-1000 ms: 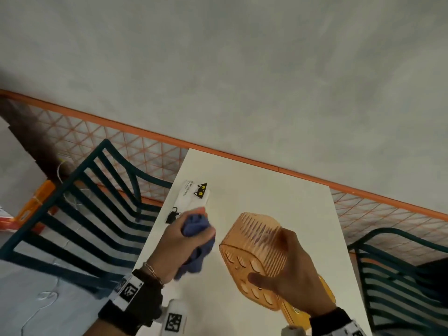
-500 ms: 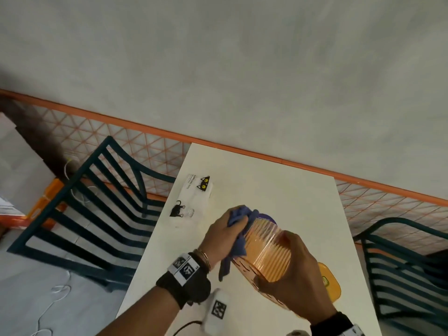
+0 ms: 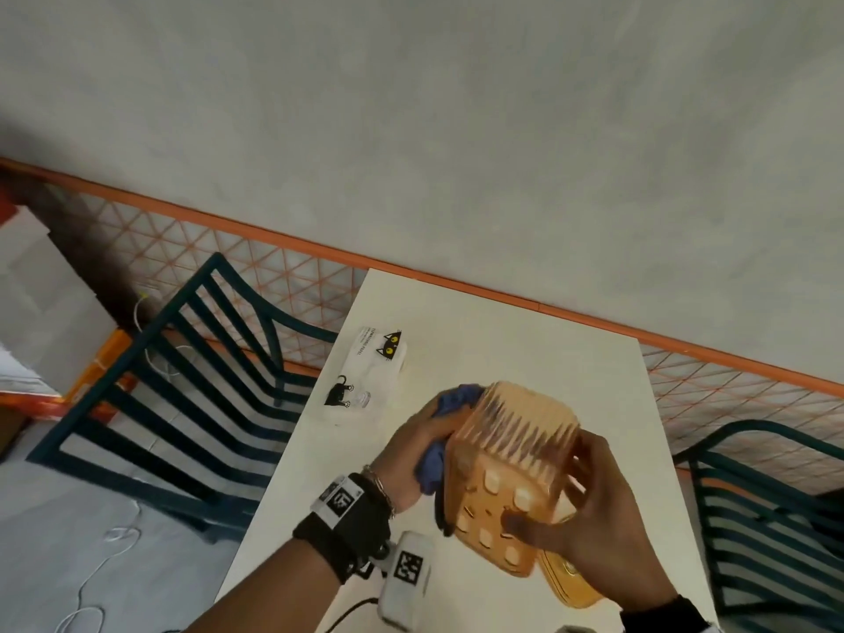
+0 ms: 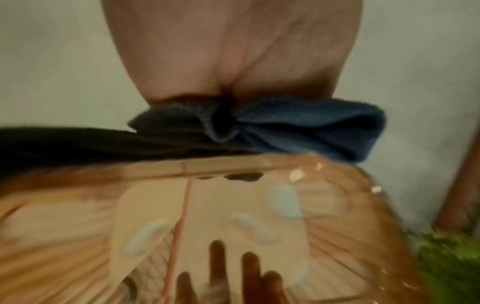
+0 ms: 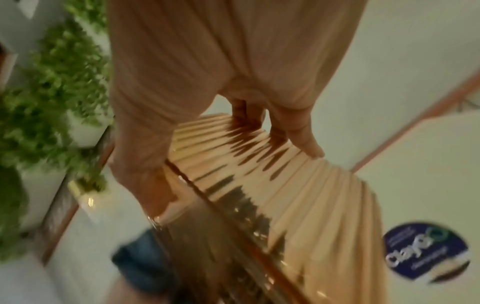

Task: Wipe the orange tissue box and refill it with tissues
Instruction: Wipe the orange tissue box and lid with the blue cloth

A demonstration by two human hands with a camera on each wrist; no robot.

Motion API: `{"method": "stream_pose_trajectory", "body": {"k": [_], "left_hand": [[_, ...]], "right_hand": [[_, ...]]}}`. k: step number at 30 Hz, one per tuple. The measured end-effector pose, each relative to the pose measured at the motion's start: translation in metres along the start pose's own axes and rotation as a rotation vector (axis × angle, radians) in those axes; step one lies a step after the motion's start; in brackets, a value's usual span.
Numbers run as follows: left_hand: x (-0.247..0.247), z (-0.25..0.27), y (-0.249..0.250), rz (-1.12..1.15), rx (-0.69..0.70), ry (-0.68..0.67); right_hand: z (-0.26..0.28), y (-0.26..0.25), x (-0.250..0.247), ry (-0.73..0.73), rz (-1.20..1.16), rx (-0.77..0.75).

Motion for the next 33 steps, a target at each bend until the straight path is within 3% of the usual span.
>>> {"method": "stream_pose_trajectory", "body": {"k": [3,8,11,14,17,19,22,25,27,28,31,33], "left_hand": [[-0.003,0.011,-0.028,0.167,-0.063,0.045],[-0.002,0.037,-0.062,0.395,-0.262,0.124],[-0.002,0.041,-0.046,0.211,-0.323,0.176],[0.002,0.036,0.009,-0.095,-0.1,0.277],[0.04,0.047,0.056,-0.339,0.149,0.163],[0.074,0.065,0.074,-0.701,0.432,0.054],[0.124,0.096,0.061,-1.398,0.844,-0.053],[0.13,0.098,0.035,-1.443,0.93,-0.196],[0.107,0.086,0.04,-1.27,0.846,-0.099],[0.09,0.077,0.043,-1.107,0.737,-0.02],[0.032,0.052,0.01,-0.311,0.216,0.154],[0.017,0.048,-0.034,-0.073,-0.038,0.192]], "right_hand": [[-0.005,0.003,-0.004,0.012,-0.272,0.056],[-0.004,0.014,-0.002,0.026,-0.404,0.092],[0.001,0.008,0.002,0.003,-0.261,0.001],[0.004,-0.011,0.007,-0.029,-0.053,-0.165],[0.006,-0.021,0.007,-0.015,-0.026,-0.264],[0.006,-0.025,0.001,0.004,-0.057,-0.297],[0.006,-0.032,-0.006,0.003,-0.037,-0.352],[0.009,-0.029,-0.008,-0.001,-0.008,-0.4],[0.012,-0.021,-0.008,-0.012,0.03,-0.361],[0.014,-0.016,-0.007,-0.018,0.036,-0.32],[0.013,0.002,-0.009,-0.05,-0.136,-0.183],[0.009,0.015,-0.01,-0.057,-0.344,-0.079]]}}
Point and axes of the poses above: each hand's wrist, its own z-axis away from the middle knuckle, its own x-axis out of the palm, y = z × x, the point moved 8 cm from there along -z, towards the middle knuckle, and after that the axes turned 9 degrees about z, right-handed, at the moved point
